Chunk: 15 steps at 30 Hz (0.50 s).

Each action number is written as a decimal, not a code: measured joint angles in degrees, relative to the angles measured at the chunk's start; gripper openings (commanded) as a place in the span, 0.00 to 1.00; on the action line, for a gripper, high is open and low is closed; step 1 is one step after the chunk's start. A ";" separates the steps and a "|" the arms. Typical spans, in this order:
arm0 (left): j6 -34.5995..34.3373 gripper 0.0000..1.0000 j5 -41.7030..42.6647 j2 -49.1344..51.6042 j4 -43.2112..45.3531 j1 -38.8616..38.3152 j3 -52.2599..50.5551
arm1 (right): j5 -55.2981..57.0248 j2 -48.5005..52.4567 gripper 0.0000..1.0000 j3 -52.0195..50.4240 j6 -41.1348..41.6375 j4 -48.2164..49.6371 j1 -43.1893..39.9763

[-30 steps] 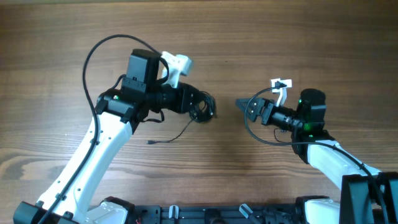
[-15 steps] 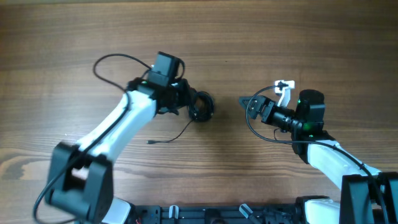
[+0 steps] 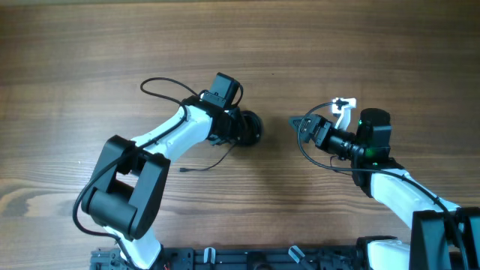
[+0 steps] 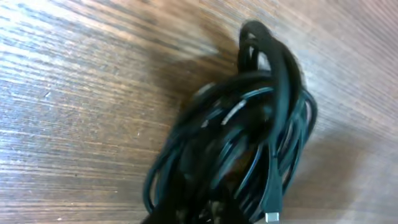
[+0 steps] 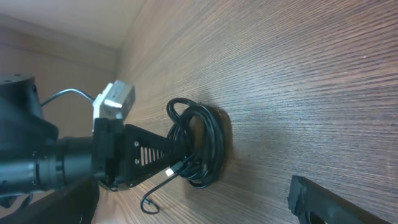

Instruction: Untangle cables

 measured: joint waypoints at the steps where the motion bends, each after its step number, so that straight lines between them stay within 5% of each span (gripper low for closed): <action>1: 0.13 0.04 -0.33 0.02 0.04 -0.09 0.09 | 0.22 0.00 1.00 0.00 0.15 0.00 0.00; 8: 1.03 0.04 -0.79 0.02 0.02 -0.28 0.13 | 2.10 0.00 1.00 0.00 0.17 -0.07 0.00; 15: 9.09 0.04 -0.72 0.00 -0.90 -0.33 0.42 | 3.41 0.00 1.00 0.00 0.17 -1.95 0.00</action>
